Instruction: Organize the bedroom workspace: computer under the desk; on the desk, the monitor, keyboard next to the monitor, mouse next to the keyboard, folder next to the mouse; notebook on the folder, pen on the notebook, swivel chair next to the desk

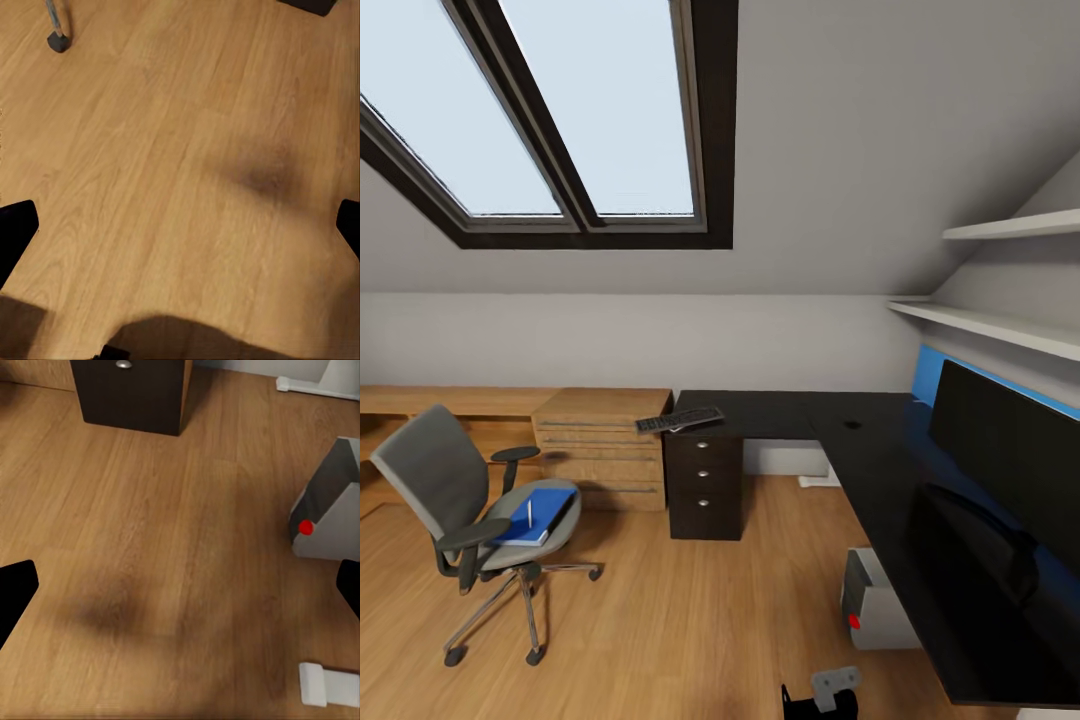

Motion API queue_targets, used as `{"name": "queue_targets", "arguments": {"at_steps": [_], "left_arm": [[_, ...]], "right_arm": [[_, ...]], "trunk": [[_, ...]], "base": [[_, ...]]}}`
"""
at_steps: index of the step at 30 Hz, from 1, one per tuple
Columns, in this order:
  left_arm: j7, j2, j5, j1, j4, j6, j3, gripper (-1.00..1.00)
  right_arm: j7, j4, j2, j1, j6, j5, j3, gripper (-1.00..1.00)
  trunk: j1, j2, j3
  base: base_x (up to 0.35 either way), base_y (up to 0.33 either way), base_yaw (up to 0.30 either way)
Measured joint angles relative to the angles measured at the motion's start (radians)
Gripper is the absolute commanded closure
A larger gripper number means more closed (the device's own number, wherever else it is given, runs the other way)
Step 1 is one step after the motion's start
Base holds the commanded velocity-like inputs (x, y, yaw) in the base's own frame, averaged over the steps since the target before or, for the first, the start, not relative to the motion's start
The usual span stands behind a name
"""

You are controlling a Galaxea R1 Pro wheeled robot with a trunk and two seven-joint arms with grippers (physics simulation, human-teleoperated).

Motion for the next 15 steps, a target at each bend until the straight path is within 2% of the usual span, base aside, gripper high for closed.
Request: {"name": "queue_targets", "arguments": {"at_steps": [10, 15], "left_arm": [[0.004, 0.003, 0.000, 0.000, -0.045, -0.032, 0.002, -1.00], [0.004, 0.003, 0.001, 0.000, -0.046, -0.032, 0.003, -1.00]], "right_arm": [[0.000, 0.000, 0.000, 0.000, 0.000, -0.001, 0.001, -1.00], [0.000, 0.000, 0.000, 0.000, 0.000, -0.001, 0.000, -1.00]], "trunk": [[-0.038, 0.070, 0.031], [-0.039, 0.071, 0.032]], "base": [[0.000, 0.000, 0.000], [0.000, 0.000, 0.000]]}}
